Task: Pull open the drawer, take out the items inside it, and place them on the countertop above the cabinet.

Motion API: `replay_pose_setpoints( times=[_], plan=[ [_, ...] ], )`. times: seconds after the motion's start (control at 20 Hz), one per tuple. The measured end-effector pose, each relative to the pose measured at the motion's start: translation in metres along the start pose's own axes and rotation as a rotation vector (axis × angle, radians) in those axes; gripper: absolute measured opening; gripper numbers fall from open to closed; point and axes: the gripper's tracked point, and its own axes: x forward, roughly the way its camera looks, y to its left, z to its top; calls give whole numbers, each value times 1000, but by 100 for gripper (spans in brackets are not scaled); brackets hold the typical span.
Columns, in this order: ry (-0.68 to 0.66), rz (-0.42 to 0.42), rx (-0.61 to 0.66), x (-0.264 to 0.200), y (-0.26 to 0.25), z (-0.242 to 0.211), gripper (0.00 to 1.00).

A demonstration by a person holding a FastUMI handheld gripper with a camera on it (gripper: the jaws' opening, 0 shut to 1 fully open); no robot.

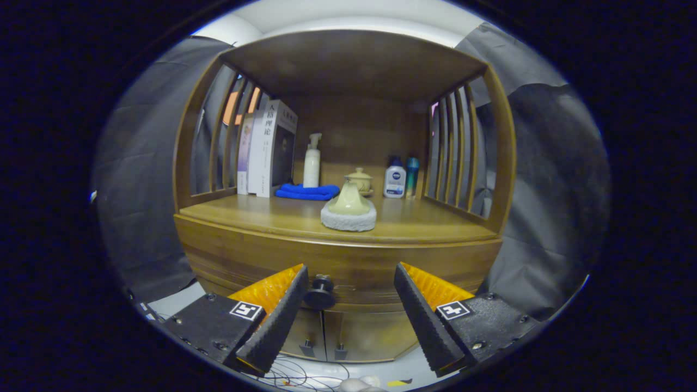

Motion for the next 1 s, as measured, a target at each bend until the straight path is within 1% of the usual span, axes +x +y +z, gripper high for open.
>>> replay_pose_setpoints(
  times=[0.1,0.3,0.45,0.75,1.0],
  plan=[
    [-31,12,0,-28,-12,7,100],
    [-78,-2,7,-79,-39,6,100],
    [-79,-16,62,-110,-53,-1,100],
    [-91,-64,77,-135,-81,-7,100],
    [-81,-59,70,-144,-83,-12,100]
  ],
)
